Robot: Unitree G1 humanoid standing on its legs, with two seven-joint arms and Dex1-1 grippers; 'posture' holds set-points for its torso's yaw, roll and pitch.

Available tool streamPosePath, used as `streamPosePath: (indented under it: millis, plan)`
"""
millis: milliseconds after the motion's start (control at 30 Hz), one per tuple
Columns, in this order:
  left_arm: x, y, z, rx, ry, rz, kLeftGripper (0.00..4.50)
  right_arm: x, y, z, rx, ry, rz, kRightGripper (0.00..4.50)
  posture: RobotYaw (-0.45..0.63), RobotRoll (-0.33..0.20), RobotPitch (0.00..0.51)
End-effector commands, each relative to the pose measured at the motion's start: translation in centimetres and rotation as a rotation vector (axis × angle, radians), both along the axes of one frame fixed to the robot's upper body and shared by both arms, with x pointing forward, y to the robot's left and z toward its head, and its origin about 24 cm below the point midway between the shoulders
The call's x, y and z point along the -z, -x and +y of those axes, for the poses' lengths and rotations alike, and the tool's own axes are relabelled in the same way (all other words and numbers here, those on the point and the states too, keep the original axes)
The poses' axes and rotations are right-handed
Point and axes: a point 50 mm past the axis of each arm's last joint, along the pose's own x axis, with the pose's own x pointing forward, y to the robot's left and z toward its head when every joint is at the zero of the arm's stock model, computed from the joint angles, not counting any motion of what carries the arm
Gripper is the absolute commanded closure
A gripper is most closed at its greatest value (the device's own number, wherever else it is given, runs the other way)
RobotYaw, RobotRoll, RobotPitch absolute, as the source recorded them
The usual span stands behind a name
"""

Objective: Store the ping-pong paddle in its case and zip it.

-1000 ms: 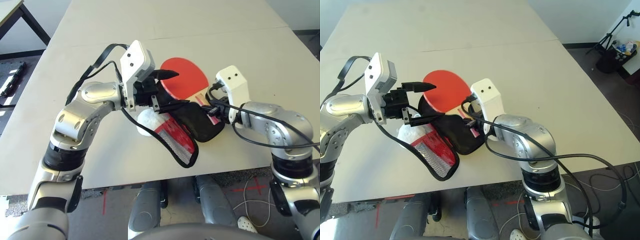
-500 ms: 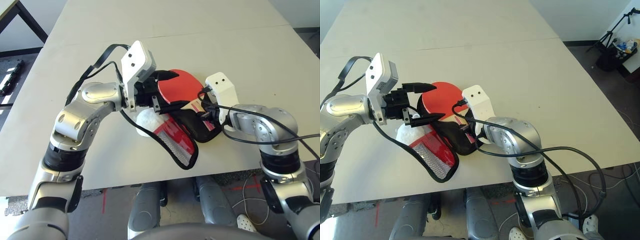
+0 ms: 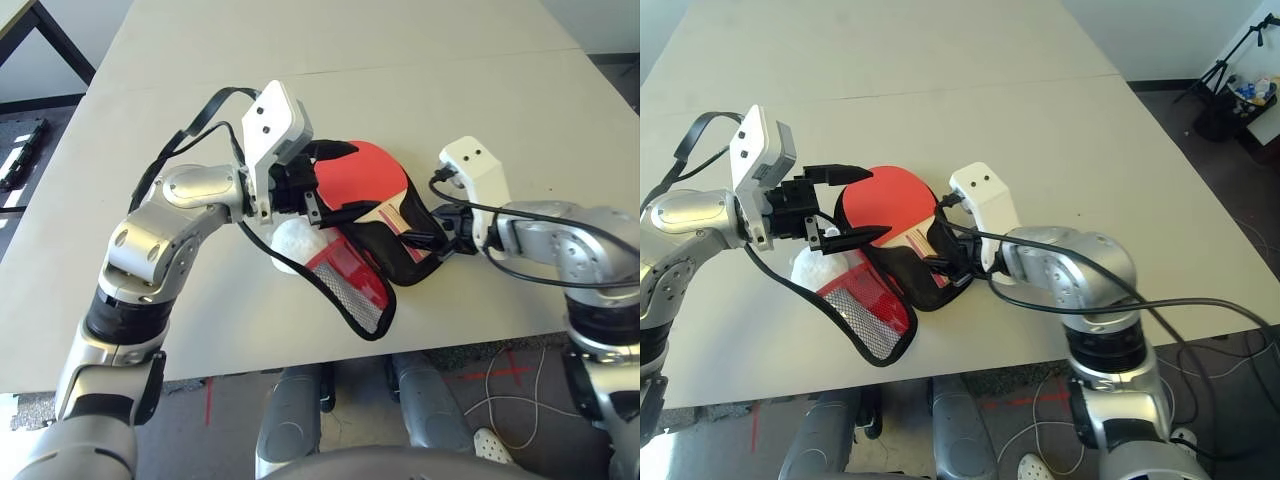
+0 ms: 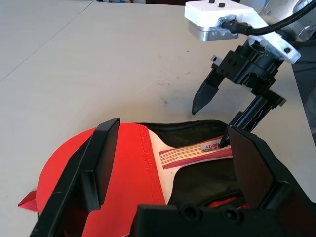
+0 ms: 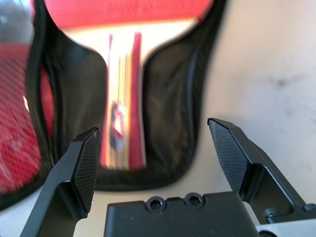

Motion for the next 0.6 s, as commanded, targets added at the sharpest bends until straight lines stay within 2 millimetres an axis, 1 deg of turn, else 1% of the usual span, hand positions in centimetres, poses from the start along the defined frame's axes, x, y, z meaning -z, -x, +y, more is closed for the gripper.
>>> streamPosePath:
  millis: [33, 100, 200, 300, 333, 400, 467, 533, 567, 600]
  plan:
    - [0.3, 0.3, 0.0, 0.008, -0.008, 0.001, 0.00, 0.6, -0.4, 0.4, -0.010, -0.018, 0.009, 0.01, -0.03, 0.000, 0.245]
    - [0.4, 0.3, -0.1, 0.009, -0.008, 0.002, 0.00, 0.8, -0.5, 0.9, -0.017, -0.027, 0.006, 0.01, -0.03, 0.000, 0.245]
    - [0.4, 0.5, -0.2, 0.013, -0.007, 0.002, 0.00, 2.0, -0.6, 2.4, -0.026, -0.041, 0.021, 0.01, -0.02, 0.000, 0.247]
    - [0.3, 0.5, -0.2, 0.012, -0.010, 0.003, 0.00, 2.9, -0.6, 3.2, -0.020, -0.041, 0.041, 0.01, -0.02, 0.000, 0.246]
    - [0.3, 0.5, -0.1, 0.011, -0.010, 0.003, 0.00, 3.1, -0.5, 3.3, -0.020, -0.038, 0.048, 0.33, -0.02, 0.000, 0.247]
    - [0.3, 0.5, -0.1, 0.011, -0.011, 0.003, 0.00, 3.4, -0.4, 3.5, -0.016, -0.030, 0.063, 0.79, -0.01, 0.000, 0.246]
    - [0.3, 0.5, -0.1, 0.010, -0.011, 0.002, 0.00, 3.6, -0.4, 3.5, -0.015, -0.022, 0.075, 1.46, -0.01, 0.000, 0.246]
    - [0.3, 0.6, -0.1, 0.007, -0.010, 0.002, 0.00, 3.6, -0.2, 3.4, -0.016, -0.009, 0.085, 2.02, -0.01, 0.000, 0.245]
    - [0.3, 0.6, -0.1, 0.006, -0.010, 0.002, 0.00, 3.6, -0.2, 3.3, -0.017, -0.005, 0.088, 2.39, -0.01, 0.000, 0.244]
    - [0.3, 0.6, -0.1, 0.005, -0.010, 0.001, 0.00, 3.6, -0.1, 3.2, -0.020, -0.003, 0.090, 2.67, -0.01, 0.000, 0.244]
